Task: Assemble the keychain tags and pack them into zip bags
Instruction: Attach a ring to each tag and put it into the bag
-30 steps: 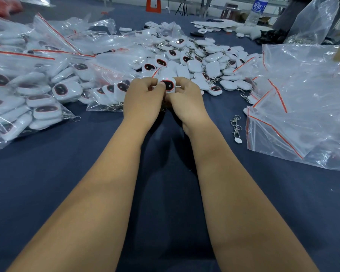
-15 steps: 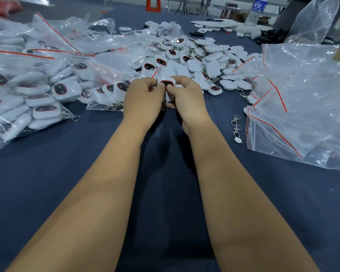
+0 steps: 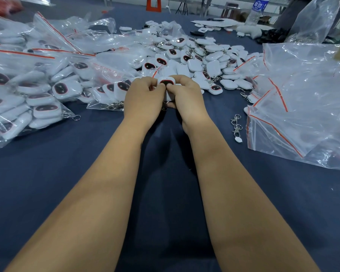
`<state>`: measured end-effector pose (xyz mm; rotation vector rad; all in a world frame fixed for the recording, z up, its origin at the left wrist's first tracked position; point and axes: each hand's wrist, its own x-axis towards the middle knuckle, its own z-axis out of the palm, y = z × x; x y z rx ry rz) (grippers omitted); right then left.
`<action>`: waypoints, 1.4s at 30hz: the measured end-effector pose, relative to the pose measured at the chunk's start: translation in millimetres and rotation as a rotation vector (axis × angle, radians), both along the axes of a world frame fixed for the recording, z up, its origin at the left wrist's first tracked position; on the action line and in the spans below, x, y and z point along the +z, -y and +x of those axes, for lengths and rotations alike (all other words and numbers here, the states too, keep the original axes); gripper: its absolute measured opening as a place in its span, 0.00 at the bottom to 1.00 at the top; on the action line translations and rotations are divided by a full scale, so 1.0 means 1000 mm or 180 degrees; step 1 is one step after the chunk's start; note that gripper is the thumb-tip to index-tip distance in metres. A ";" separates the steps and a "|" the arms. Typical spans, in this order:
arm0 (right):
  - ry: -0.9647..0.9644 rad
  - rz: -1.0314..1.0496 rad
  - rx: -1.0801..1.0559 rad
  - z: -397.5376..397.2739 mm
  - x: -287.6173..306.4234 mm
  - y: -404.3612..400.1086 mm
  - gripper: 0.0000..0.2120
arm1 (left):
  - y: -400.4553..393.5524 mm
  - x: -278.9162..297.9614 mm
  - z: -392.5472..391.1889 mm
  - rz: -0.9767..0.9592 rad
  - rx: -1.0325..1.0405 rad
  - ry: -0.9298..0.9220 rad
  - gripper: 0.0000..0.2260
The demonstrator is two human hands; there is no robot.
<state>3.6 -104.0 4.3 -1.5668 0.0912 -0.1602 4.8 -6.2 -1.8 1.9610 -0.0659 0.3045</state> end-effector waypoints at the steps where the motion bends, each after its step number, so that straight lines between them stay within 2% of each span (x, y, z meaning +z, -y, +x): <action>1: -0.0004 -0.0002 0.0013 0.000 0.000 0.000 0.12 | 0.000 0.000 0.000 -0.0001 0.0008 -0.0009 0.13; 5: -0.0029 -0.0047 0.0031 -0.002 0.000 -0.001 0.13 | -0.002 0.002 0.001 -0.0094 0.0028 -0.0054 0.08; 15: 0.0011 -0.0057 0.0084 -0.003 0.001 -0.001 0.12 | 0.000 -0.001 0.004 0.0149 0.0116 0.0017 0.09; 20: 0.0008 -0.0034 0.0005 -0.003 0.002 -0.002 0.10 | 0.001 -0.003 0.002 -0.0182 0.0116 -0.0005 0.08; 23: 0.0050 -0.0045 -0.0179 -0.002 0.001 -0.002 0.05 | 0.001 -0.003 0.001 -0.0404 0.0061 0.0027 0.05; 26: 0.0123 -0.0022 -0.0493 -0.002 0.002 -0.002 0.02 | -0.001 -0.004 0.001 -0.0585 0.0135 0.0086 0.13; 30: 0.0496 0.0217 -0.0768 -0.003 0.005 0.001 0.08 | -0.003 -0.005 0.003 -0.0336 0.0410 0.0172 0.18; 37: 0.0478 0.1005 -0.0691 -0.001 0.008 0.004 0.04 | -0.005 -0.003 0.004 -0.0331 0.0655 0.0049 0.05; 42: 0.0353 0.0980 -0.0429 0.002 0.005 0.000 0.08 | -0.003 -0.001 0.002 -0.0585 0.0689 0.0193 0.01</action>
